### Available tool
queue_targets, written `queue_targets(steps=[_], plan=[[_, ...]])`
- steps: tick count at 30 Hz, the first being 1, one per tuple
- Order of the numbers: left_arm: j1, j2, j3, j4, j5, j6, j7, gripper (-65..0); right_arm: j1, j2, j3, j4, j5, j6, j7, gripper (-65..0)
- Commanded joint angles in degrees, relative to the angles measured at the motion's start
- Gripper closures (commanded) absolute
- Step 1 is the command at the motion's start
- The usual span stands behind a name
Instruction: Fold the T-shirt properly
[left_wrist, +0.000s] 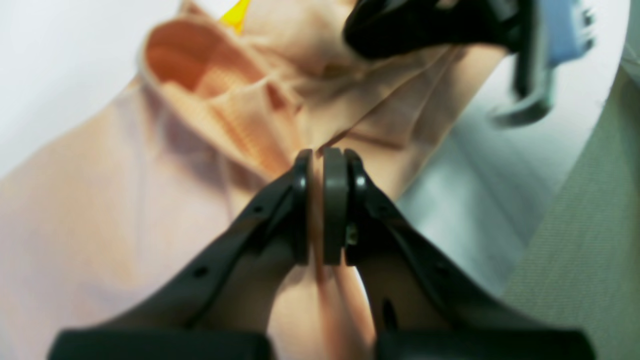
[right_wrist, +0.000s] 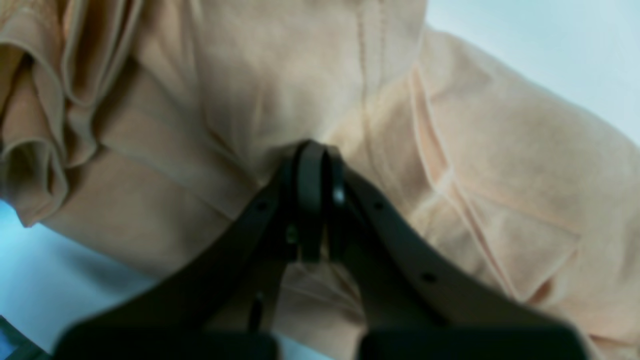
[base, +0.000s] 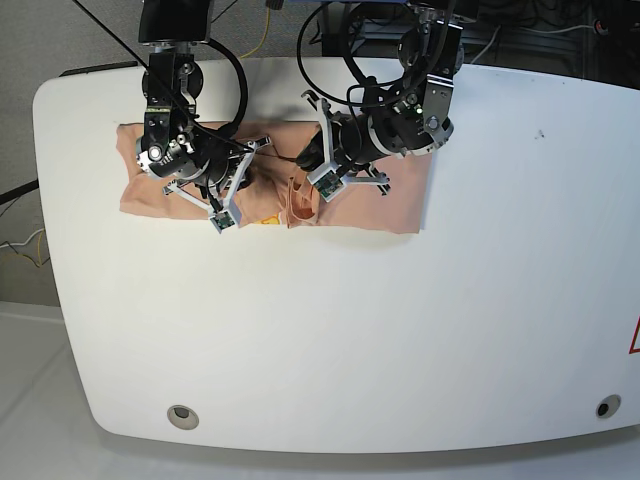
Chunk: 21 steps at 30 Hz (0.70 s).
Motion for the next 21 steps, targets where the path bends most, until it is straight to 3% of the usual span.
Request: queue_targets(steps=[1,12,21], plan=[[-0.7,0.6,0.1,1.7,-1.0,-0.1,-1.1,-3.2,-0.4,0.1,-0.2,-0.4,-1.2,0.0,-2.5,0.0],[-2.2,-1.6,-0.8,7.2,-0.7,-0.1,1.7,-3.2,-0.4,0.0,-0.2,-0.4,-1.2,0.0,-2.5,0.0],[-3.1,-4.1,-7.9,6.7,-0.6,-0.1,2.2,-3.2,-0.4,0.0,-0.2,-0.4,-1.2,0.0,-2.5,0.0]])
